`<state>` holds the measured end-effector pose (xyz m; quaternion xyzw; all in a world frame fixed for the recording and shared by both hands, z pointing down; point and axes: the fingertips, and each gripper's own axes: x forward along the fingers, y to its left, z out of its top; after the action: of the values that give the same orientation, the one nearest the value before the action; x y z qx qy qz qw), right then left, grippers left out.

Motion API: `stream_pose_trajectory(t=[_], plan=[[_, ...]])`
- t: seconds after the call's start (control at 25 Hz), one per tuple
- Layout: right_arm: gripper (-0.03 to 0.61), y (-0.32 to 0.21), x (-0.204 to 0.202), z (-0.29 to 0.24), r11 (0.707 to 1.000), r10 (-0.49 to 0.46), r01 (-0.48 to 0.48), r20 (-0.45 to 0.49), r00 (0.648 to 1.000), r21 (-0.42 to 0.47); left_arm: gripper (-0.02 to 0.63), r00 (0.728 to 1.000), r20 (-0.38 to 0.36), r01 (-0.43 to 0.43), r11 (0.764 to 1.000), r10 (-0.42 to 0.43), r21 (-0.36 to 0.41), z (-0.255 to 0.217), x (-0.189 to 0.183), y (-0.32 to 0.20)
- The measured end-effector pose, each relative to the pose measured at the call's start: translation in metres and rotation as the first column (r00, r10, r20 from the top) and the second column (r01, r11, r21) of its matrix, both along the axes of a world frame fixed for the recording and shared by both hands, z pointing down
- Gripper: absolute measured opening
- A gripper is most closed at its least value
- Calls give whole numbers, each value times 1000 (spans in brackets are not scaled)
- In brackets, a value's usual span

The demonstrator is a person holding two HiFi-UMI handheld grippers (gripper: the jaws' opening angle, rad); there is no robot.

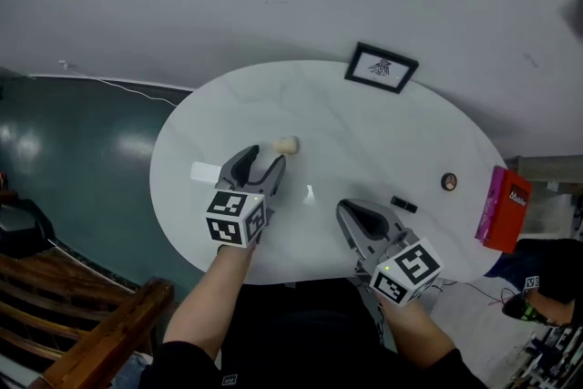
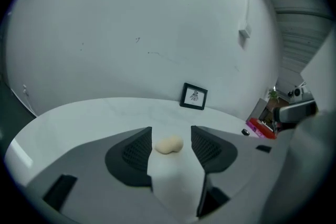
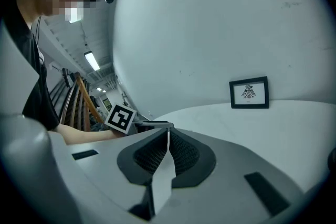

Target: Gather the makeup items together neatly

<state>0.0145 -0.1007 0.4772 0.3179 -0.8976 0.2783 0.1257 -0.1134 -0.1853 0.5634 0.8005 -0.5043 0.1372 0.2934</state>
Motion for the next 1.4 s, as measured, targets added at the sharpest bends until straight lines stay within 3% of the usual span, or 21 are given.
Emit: stream_pose_trajectory(t=[0.52,0.76,0.92,1.08,1.28,1.4], plan=[[37,-14,8,18,998,-25,25,2,1000,-55,241,997,46,58,997,-56,-45,49,6,-29],[37,-19,14,18,998,-20,20,9,1000,-63,241,996,92,4,1000,-2,-16,44,25,-38],[37,-21,19,19,998,-7,8,16,1000,-69,239,996,82,-34,999,35,-21,47,44,-39],[37,-21,27,20,997,7,-5,22,1000,-76,175,994,82,-75,997,76,-17,49,59,-35],[37,-20,32,19,997,28,-26,33,999,-76,146,986,119,-119,993,118,-3,47,66,-33],[37,-19,33,17,997,38,-35,38,999,-68,144,970,194,-151,988,144,24,38,63,-29]])
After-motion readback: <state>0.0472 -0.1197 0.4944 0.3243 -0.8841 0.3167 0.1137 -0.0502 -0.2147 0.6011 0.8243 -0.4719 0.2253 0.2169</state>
